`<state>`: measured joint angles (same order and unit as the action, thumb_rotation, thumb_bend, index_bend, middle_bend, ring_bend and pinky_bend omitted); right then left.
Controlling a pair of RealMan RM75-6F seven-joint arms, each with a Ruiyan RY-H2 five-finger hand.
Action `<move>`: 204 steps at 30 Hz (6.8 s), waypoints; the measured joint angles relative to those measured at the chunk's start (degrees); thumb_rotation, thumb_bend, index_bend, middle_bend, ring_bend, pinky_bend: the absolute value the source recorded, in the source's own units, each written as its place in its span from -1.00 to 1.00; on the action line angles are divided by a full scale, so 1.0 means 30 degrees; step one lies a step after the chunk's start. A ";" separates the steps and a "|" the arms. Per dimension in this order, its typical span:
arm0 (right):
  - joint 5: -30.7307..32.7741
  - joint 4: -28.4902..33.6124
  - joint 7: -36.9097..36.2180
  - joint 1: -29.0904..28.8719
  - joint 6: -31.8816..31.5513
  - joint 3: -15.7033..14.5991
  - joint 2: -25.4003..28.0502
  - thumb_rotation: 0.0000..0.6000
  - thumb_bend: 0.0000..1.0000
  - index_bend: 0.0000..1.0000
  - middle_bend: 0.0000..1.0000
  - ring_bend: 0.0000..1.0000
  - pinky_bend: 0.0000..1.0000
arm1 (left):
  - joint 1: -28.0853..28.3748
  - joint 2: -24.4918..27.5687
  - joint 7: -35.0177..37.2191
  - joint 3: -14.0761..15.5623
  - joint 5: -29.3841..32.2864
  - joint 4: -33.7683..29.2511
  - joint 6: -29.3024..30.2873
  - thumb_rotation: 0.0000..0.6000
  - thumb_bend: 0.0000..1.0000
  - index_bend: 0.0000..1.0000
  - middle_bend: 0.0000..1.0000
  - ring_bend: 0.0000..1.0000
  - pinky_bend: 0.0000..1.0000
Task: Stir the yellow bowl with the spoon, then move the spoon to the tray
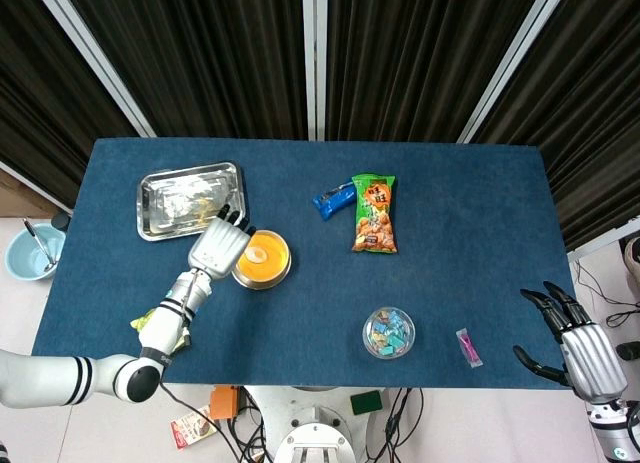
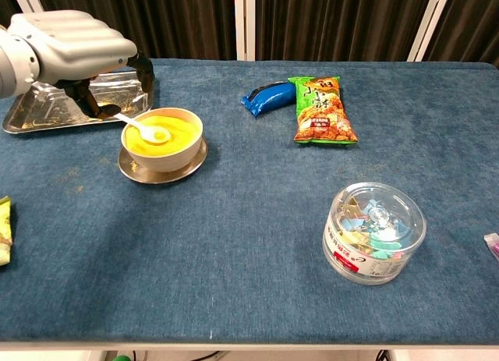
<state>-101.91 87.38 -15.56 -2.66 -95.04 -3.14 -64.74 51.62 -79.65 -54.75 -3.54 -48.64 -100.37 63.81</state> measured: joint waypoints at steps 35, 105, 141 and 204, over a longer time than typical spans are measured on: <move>0.0352 0.0274 0.0320 -0.0449 0.0791 0.0185 -0.0150 1.00 -0.51 -0.66 -0.59 -0.84 -0.62 | -0.0166 -0.2418 0.0614 0.0173 0.0074 0.4532 -0.0571 1.00 -0.35 -0.07 -0.35 -0.58 -0.67; 0.0427 -0.0523 -0.0491 -0.0412 0.0517 0.0193 -0.0304 1.00 -0.51 -0.65 -0.59 -0.84 -0.62 | -0.0194 -0.1795 -0.2875 -0.0042 -0.0308 0.2597 0.1361 1.00 -0.16 0.15 0.09 -0.35 -0.65; 0.0809 -0.1078 -0.1026 -0.0350 0.0699 0.0155 -0.0613 1.00 -0.51 -0.65 -0.59 -0.84 -0.62 | 0.0785 -0.3834 -1.4214 0.2559 -0.2262 0.3865 0.3579 1.00 -0.14 0.19 0.14 -0.29 -0.64; 0.0832 -0.0720 -0.0714 -0.0364 0.0690 0.0257 -0.0472 1.00 -0.51 -0.65 -0.59 -0.84 -0.62 | -0.0121 -0.2429 -1.3673 0.2176 -0.3466 0.1866 0.3109 1.00 -0.10 0.20 0.13 -0.30 -0.64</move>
<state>-99.42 85.22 -17.70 -3.75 -92.97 -2.37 -66.15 51.26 -86.94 -95.77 2.99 -59.04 -94.77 73.14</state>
